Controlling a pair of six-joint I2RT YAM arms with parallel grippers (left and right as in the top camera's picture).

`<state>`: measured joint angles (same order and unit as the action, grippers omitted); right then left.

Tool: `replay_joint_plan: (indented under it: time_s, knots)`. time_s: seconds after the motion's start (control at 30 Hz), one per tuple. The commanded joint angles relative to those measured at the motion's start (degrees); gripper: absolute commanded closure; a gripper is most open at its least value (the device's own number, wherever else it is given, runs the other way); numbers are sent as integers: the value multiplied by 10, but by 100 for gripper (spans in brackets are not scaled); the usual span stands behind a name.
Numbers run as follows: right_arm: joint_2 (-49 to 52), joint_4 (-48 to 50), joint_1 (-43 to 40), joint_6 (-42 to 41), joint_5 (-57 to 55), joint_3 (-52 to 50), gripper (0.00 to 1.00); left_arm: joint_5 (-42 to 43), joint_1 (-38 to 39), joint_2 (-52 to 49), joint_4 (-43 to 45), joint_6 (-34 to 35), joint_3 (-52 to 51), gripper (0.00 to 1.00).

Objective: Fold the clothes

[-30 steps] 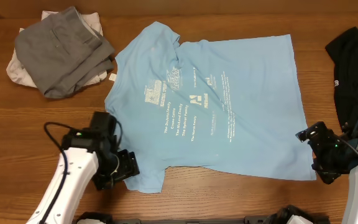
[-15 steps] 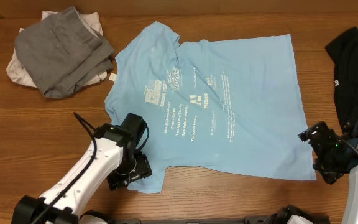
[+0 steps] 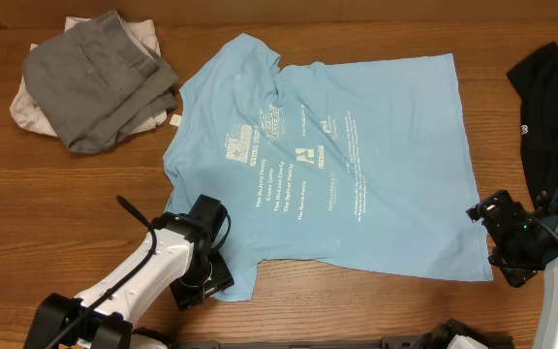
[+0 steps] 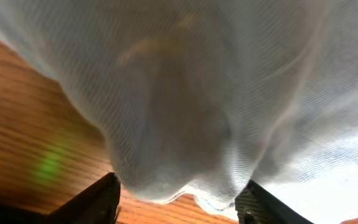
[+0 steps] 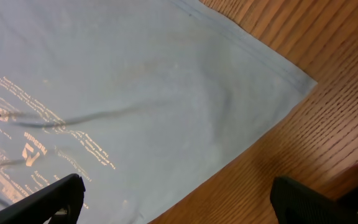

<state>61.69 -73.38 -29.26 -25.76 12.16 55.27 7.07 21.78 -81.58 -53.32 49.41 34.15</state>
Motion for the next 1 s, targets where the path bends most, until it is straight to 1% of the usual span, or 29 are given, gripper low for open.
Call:
replay_joint_plan:
  time_s: [0.0, 0.1, 0.23, 0.3, 0.33, 0.4, 0.57, 0.73, 0.87, 0.97]
  knots:
    - [0, 2, -2, 3, -6, 1, 0, 0, 3, -5, 24, 5, -12, 38]
    - [0, 2, -2, 3, -5, 1, 0, 0, 3, -5, 33, 6, -12, 39]
    - [0, 5, -2, -19, -9, 1, 0, 0, 3, -5, 44, 5, -12, 50]
    - [0, 9, -2, -38, -15, 1, 0, 0, 3, -5, 43, 5, -12, 51]
    - [1, 9, -2, -50, -23, 1, 0, 0, 3, -5, 43, 5, -12, 53]
    - [3, 11, -2, -67, -38, 1, 0, 0, 3, -5, 41, 5, -12, 60]
    - [39, 13, -8, -87, -47, -1, 0, 0, 3, -5, 41, 3, -12, 80]
    - [93, 39, -40, -120, -62, -29, 0, 0, 3, -5, 39, 3, -12, 86]
    - [125, 60, -77, -118, -63, -51, 0, 0, 3, -5, 39, 3, -12, 90]
    - [138, 63, -109, -110, -66, -52, 0, 0, 3, -5, 40, 3, -12, 90]
